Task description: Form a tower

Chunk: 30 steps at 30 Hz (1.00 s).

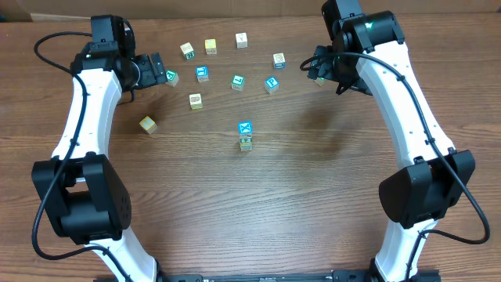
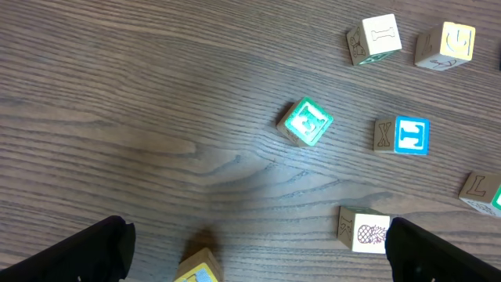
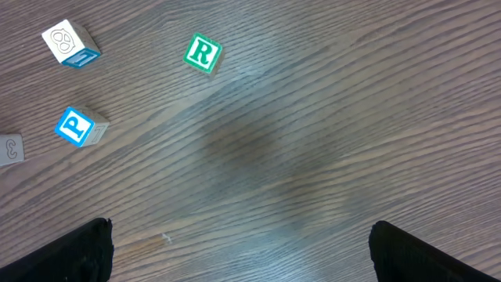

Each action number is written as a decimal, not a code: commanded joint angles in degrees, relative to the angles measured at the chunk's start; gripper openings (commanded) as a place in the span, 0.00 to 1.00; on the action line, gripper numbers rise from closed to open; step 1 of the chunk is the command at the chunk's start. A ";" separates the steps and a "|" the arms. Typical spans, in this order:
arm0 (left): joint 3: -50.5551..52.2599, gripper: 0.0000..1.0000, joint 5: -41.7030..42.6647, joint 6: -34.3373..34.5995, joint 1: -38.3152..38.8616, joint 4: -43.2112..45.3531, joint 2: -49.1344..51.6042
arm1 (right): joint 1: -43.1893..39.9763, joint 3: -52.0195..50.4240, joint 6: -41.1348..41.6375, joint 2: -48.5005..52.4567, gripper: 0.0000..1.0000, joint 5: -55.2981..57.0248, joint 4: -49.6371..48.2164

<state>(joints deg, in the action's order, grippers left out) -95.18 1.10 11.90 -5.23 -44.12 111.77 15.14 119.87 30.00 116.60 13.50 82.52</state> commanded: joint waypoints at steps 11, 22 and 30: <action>0.02 1.00 -0.26 -0.87 0.31 -0.35 -1.44 | -0.26 0.13 -0.04 -0.42 1.00 0.61 -0.11; 3.26 1.00 -0.22 -8.50 0.33 -1.86 -1.81 | -0.26 0.13 -0.04 -0.42 1.00 0.61 -0.11; 18.40 1.00 -0.20 -9.64 0.33 9.38 -9.11 | -0.26 0.13 -0.04 -0.42 1.00 0.61 -0.11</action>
<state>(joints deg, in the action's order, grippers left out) -82.15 1.08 4.10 -5.23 -37.95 108.20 15.14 119.87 29.98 116.60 13.52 82.52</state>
